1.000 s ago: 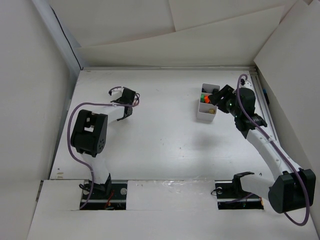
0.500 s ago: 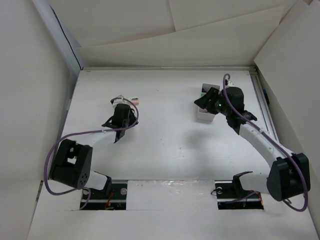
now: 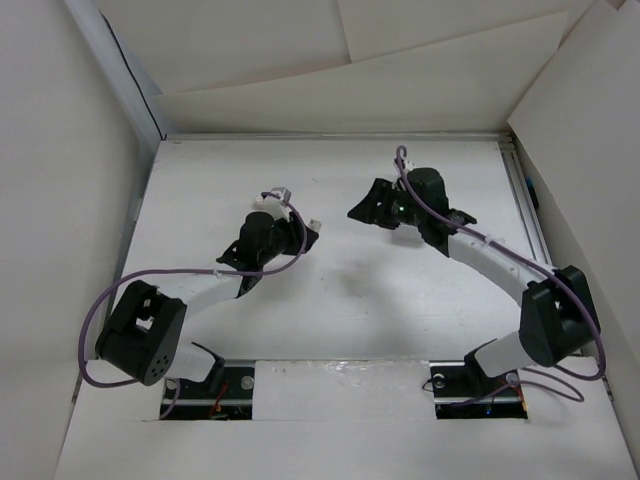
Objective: Sort the stationery into containers
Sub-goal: Pick up the stationery from the center of the board.
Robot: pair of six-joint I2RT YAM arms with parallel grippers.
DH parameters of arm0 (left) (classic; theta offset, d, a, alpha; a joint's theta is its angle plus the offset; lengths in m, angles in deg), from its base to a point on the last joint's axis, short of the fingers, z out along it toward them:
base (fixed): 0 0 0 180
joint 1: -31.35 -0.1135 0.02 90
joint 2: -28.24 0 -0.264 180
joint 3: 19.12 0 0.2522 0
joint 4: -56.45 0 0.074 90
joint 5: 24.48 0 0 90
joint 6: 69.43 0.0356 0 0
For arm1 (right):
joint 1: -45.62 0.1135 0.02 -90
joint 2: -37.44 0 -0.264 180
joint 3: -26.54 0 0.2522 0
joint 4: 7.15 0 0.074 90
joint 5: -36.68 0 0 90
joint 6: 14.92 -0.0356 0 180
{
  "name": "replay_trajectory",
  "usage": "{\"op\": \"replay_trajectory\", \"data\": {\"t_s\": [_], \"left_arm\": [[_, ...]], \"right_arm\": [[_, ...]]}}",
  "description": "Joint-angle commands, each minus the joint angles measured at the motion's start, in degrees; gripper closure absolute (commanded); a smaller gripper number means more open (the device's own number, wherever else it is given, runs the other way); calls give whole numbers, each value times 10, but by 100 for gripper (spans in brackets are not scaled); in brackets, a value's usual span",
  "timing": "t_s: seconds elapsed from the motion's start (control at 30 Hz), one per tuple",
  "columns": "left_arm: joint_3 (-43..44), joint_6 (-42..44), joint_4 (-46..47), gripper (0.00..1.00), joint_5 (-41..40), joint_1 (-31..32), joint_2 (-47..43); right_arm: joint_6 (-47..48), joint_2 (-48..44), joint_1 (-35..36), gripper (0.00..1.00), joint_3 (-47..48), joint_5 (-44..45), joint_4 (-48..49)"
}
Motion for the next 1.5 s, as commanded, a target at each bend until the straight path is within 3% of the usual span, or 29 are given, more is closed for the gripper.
{"op": "replay_trajectory", "data": {"t_s": [0.0, 0.17, 0.47, 0.67, 0.9, 1.17, 1.23, 1.4, 1.47], "left_arm": [[-4, 22, 69, 83, 63, -3, -15], [-4, 16, 79, 83, 112, -3, -15], [1, 16, 74, 83, 123, -3, -8], [12, 11, 74, 83, 144, 3, 18], [12, 11, 74, 83, 138, 3, 18], [12, 16, 69, 83, 134, 3, 7], [12, 16, 69, 81, 141, 8, 7], [17, 16, 69, 75, 135, 8, 12], [17, 16, 69, 68, 130, 8, 6]], "right_arm": [[-4, 20, 16, 39, 43, -24, 42], [-4, 45, 23, 39, 55, -29, 42], [-9, 96, 44, 27, 88, -47, 42], [-9, 117, 57, 28, 98, -60, 47], [-20, 137, 62, 43, 98, -60, 47], [-25, 148, 62, 67, 98, -60, 47], [-25, 148, 62, 69, 98, -65, 52], [-30, 148, 62, 85, 92, -72, 57], [-30, 143, 57, 88, 87, -72, 63]]}}
